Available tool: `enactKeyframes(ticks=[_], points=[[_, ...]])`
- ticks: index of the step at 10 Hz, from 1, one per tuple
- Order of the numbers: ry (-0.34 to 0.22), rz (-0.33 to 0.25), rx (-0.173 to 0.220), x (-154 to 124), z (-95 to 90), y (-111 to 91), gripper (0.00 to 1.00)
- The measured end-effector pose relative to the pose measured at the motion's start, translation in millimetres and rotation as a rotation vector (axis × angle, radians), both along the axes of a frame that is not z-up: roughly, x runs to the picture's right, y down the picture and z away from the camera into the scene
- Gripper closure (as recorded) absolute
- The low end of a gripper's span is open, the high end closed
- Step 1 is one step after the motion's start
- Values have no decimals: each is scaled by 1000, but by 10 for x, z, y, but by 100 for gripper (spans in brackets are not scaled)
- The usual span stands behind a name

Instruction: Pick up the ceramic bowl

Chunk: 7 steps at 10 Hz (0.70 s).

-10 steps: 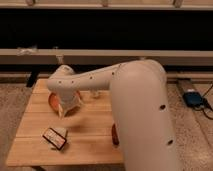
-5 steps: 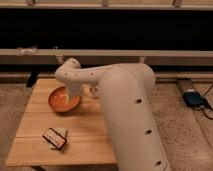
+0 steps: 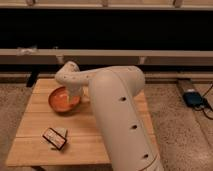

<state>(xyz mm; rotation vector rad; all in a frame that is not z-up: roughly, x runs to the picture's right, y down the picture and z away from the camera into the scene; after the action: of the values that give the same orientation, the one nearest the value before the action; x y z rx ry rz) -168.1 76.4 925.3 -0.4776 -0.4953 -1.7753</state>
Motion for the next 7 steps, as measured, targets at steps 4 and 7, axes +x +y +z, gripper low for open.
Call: enactKeyframes(ticks=[4,7], points=[[33,27,-26,164,14,100,69],[22,55,-22,246,-106,21,98]])
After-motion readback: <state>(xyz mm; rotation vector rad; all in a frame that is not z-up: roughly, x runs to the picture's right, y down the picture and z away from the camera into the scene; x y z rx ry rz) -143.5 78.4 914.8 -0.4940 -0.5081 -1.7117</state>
